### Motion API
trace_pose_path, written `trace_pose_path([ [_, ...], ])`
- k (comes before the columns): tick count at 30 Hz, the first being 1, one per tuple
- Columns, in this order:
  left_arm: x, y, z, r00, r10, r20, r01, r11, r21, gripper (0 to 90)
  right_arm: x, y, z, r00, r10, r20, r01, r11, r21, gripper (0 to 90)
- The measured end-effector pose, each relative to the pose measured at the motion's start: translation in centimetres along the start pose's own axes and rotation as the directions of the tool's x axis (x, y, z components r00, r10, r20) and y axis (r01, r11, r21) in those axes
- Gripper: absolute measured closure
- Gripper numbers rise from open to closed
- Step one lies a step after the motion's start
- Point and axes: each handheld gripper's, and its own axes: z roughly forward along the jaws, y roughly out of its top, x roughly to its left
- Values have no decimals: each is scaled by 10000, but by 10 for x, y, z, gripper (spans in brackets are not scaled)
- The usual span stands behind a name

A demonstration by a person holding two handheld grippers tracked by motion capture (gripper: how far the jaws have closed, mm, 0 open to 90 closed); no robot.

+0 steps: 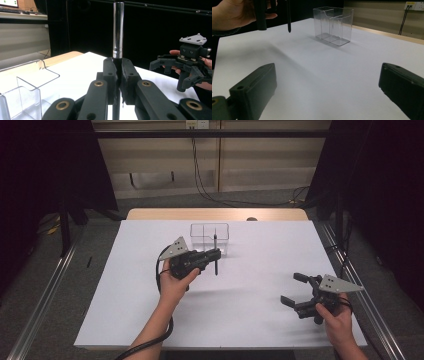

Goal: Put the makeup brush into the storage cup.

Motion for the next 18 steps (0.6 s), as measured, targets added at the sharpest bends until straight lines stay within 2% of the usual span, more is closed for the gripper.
trace_pose_path([
  [8,3,3,0,9999,79,-74,-79,10000,30,839,-2,-4,-6,9999,21,116,-21,10000,3,13],
  [9,4,3,-1,10000,81,43,-81,9999,72,839,-2,-5,-7,9999,12,139,-12,10000,14,13],
  [10,4,4,0,9999,89,-97,-88,9999,57,839,-3,-6,-10,9999,56,152,-55,10000,-68,13],
  [18,11,7,0,9996,53,-280,-51,10000,64,839,-1,-9,-13,9999,5,116,-6,10000,25,13],
])
